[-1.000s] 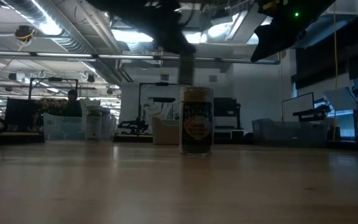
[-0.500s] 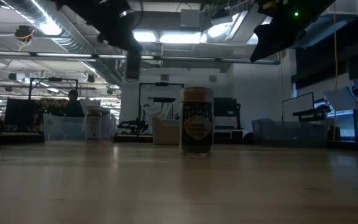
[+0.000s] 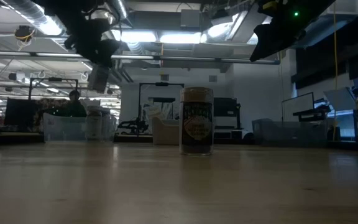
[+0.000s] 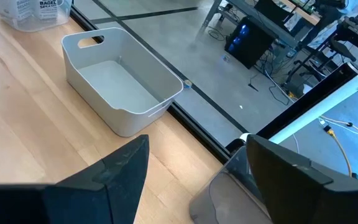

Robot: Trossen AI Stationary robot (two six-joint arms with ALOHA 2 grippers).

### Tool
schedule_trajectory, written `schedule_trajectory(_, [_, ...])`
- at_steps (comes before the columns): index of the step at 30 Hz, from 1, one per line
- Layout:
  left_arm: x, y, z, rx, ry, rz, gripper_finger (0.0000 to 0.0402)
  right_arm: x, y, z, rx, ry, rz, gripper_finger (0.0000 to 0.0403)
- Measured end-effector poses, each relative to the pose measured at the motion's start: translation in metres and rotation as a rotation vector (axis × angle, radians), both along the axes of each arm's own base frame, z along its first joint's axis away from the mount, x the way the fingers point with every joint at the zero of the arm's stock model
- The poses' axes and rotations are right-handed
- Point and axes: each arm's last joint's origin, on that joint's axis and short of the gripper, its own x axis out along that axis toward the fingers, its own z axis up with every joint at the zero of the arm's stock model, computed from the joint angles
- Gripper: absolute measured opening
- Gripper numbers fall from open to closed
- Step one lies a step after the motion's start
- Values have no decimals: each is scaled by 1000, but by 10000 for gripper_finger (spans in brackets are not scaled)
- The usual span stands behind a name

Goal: Sort spices by type
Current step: Put the white seasoning bottle into the transparent bin

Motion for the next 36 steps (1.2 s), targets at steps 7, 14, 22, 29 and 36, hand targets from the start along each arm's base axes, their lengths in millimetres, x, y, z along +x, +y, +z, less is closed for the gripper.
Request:
schedule_trajectory(7, [-13, 16, -28, 0, -55, 123, 196, 0, 0, 0, 6, 1, 6, 269])
schedule_trajectory(14, [-25, 24, -52, -4, -73, 197, 196, 0, 0, 0, 6, 1, 6, 269])
schedule_trajectory(22, [-35, 23, -84, -34, -145, 264, 197, 2, 0, 1, 7, -26, 6, 269])
schedule_trajectory(29, [-38, 20, -101, -31, -195, 269, 198, 2, 0, 2, 7, -27, 6, 269])
schedule_trajectory(36, [-40, 17, -113, -66, -202, 256, 198, 2, 0, 2, 7, -28, 6, 269])
